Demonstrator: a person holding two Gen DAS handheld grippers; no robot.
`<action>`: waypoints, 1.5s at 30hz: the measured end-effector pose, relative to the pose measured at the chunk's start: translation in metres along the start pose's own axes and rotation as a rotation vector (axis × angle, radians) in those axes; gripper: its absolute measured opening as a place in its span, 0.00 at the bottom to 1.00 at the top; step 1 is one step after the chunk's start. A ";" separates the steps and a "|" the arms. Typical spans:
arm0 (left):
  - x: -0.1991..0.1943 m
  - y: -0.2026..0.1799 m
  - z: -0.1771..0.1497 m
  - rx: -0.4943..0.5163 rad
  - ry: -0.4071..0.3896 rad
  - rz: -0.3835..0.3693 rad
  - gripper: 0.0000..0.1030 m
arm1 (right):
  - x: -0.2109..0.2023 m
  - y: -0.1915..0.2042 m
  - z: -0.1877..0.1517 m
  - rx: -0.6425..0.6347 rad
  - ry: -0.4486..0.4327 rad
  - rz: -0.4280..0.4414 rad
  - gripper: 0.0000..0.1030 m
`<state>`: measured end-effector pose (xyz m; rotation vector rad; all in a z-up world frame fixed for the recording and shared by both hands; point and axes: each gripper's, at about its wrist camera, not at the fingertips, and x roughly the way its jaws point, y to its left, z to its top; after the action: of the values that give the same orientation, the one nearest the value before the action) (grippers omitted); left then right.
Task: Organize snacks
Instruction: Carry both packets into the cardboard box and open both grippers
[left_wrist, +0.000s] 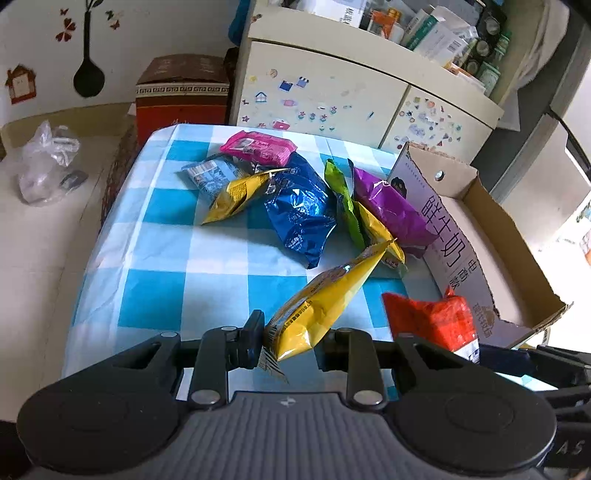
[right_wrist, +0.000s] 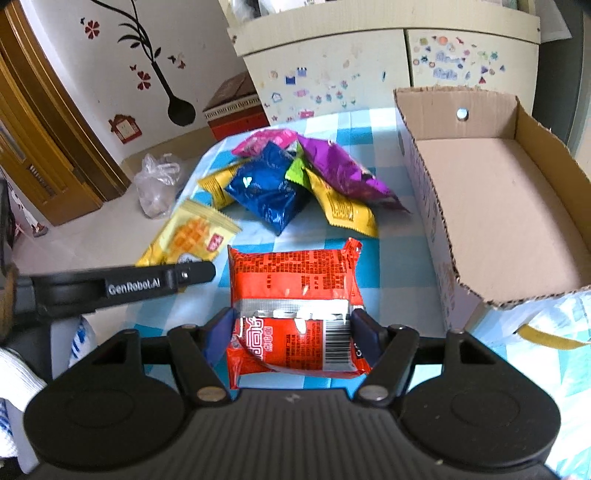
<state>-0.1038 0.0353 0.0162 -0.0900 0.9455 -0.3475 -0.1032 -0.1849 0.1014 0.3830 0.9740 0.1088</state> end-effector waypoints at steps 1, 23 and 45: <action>-0.002 0.000 -0.001 -0.008 -0.005 -0.001 0.30 | -0.003 -0.001 0.001 0.002 -0.010 0.003 0.67; -0.011 -0.066 0.008 -0.025 -0.018 -0.109 0.30 | -0.065 -0.076 0.030 0.178 -0.239 -0.033 0.67; 0.043 -0.182 0.044 0.040 0.045 -0.224 0.31 | -0.088 -0.176 0.034 0.567 -0.339 -0.090 0.68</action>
<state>-0.0917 -0.1535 0.0500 -0.1521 0.9744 -0.5767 -0.1388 -0.3804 0.1230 0.8468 0.6709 -0.3136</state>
